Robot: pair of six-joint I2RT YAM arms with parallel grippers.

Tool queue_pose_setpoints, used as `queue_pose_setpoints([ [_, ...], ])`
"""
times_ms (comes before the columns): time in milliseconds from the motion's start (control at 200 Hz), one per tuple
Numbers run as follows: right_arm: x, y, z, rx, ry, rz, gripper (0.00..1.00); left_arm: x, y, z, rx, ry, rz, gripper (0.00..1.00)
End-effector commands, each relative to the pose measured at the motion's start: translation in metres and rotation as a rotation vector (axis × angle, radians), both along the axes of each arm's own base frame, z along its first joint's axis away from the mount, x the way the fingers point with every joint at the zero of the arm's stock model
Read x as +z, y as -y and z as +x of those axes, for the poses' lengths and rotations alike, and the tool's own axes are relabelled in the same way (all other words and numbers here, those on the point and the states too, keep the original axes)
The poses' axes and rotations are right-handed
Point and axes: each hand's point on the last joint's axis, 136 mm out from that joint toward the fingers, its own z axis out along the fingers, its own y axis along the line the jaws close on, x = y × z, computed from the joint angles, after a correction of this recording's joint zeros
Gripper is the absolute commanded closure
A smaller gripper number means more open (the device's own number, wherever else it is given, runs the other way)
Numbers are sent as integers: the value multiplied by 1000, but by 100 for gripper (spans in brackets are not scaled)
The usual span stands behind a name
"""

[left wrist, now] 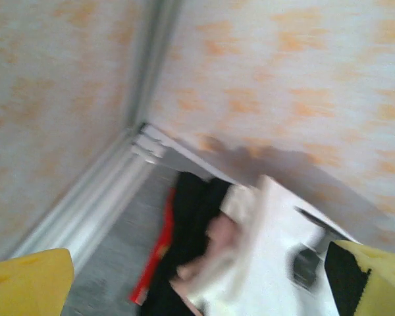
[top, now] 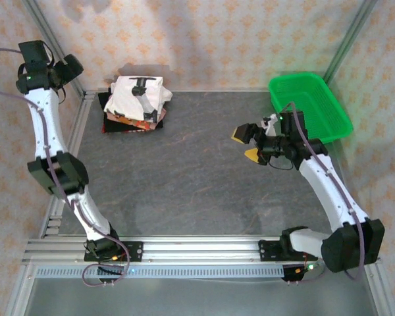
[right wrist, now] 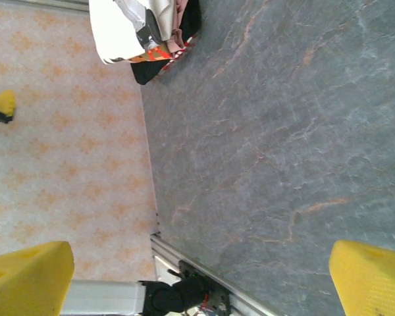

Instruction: Fold and stack the t-shirts

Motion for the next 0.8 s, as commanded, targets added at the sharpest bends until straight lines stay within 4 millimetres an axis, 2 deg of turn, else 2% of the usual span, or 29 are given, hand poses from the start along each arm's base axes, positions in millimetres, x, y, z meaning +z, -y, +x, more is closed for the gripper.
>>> queue_pose_setpoints([
  [0, 2, 29, -19, -37, 73, -158, 1, 43, 47, -30, -120, 167, -46, 0],
  [55, 1, 45, -23, -62, 107, -233, 1, 47, 58, -54, -120, 198, -40, 0],
  [120, -6, 63, -25, -90, 131, -313, 1, 34, 71, -82, -128, 184, -47, 0],
  [190, -19, 83, -23, -125, 134, -406, 1, 11, 81, -114, -109, 134, -34, 0],
  [220, -24, 92, -21, -150, 132, -450, 1, -8, 83, -124, -97, 95, -35, 0],
  [330, -37, 126, -12, -279, 155, -558, 1, -60, 96, -166, -67, 24, -33, 0],
  [445, -51, 171, -8, -463, 180, -717, 0, -122, 101, -195, -20, -69, -40, 0],
  [495, -57, 189, -9, -534, 183, -788, 0, -143, 101, -204, 10, -79, -32, 0],
  [525, -60, 196, -11, -570, 185, -816, 0, -148, 101, -205, 24, -59, -20, 0],
  [545, -62, 200, -11, -594, 193, -824, 0, -158, 101, -207, 30, -60, -16, 0],
  [550, -63, 201, -11, -598, 192, -827, 0, -154, 101, -206, 33, -45, -7, 0],
  [555, -63, 202, -11, -605, 197, -827, 0, -161, 101, -207, 36, -57, -8, 0],
  [560, -63, 202, -11, -610, 201, -827, 0, -157, 100, -207, 39, -40, -3, 0],
  [605, -65, 205, -8, -651, 252, -820, 0, -166, 99, -208, 71, -11, 27, 0],
  [686, -73, 216, -8, -726, 330, -848, 0, -165, 94, -204, 113, 64, 89, 0],
  [726, -74, 226, -6, -777, 377, -887, 0, -165, 96, -199, 111, 106, 119, 0],
  [796, -80, 230, 0, -785, 474, -928, 0, -170, 104, -190, 86, 149, 238, 0],
])
